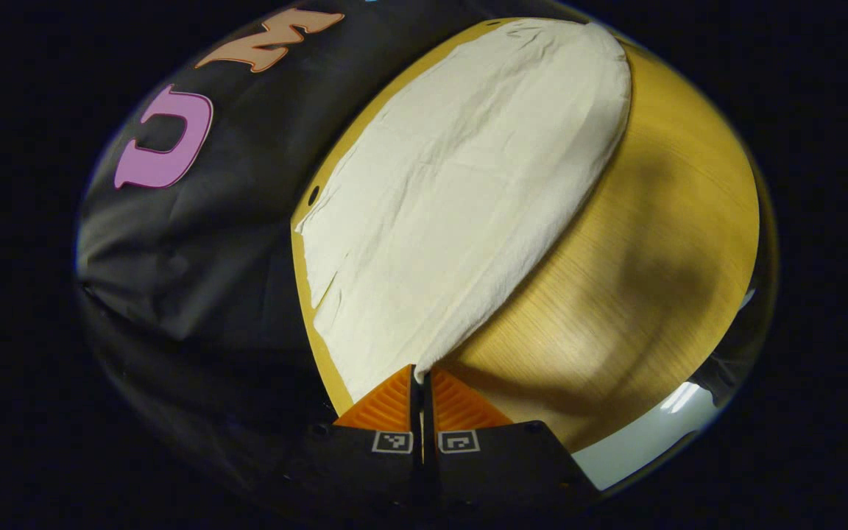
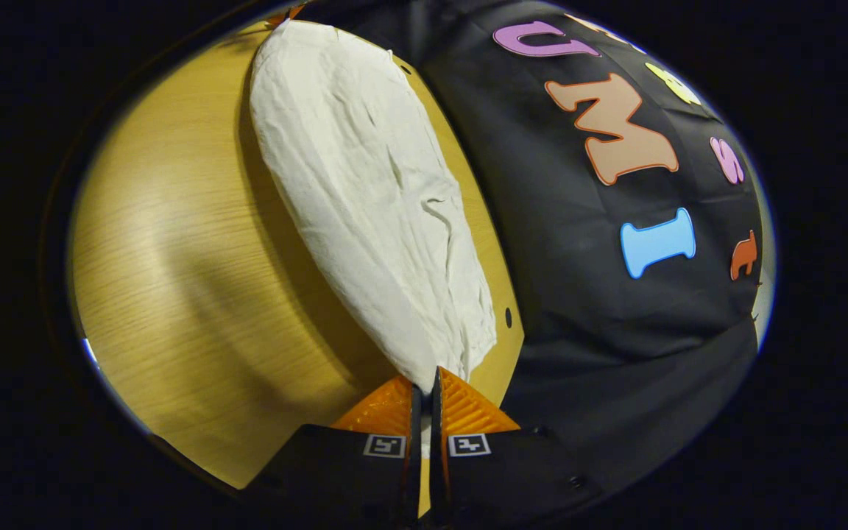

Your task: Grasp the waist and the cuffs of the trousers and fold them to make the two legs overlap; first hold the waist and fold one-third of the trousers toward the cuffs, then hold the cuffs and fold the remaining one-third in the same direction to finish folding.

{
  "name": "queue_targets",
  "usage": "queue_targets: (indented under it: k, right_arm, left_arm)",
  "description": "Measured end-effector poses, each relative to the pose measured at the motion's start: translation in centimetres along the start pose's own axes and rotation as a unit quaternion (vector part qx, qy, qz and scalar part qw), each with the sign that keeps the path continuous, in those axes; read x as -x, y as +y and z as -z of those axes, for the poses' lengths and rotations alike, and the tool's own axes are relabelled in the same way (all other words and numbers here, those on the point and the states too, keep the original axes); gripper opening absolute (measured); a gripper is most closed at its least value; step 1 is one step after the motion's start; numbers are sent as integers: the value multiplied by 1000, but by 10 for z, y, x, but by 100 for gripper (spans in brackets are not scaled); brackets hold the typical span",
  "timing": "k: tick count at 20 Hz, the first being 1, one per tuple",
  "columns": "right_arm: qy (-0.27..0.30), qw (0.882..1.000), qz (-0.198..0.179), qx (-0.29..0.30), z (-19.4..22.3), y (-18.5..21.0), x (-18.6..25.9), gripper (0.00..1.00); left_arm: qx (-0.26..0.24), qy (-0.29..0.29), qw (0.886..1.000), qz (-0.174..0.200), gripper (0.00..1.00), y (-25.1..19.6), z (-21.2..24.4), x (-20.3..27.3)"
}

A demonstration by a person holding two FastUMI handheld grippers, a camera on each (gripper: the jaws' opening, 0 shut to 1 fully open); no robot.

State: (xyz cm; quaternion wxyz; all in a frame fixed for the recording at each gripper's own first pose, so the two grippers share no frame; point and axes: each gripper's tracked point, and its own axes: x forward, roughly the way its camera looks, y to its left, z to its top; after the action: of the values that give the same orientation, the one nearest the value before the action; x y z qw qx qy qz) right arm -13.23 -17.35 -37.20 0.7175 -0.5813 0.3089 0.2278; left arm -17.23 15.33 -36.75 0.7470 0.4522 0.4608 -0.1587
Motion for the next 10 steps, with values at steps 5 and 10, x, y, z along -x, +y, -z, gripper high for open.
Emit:
queue_targets:
  k: [5,10]
  right_arm:
    - [-20,999,26,-17,-15,-31,2,4]
    - [-52,997,50,-39,-34,-72,-11,7]
  left_arm:
    - [72,0,996,-50,0,40,-27,2]
    - [98,-3,991,-95,0,89,-57,3]
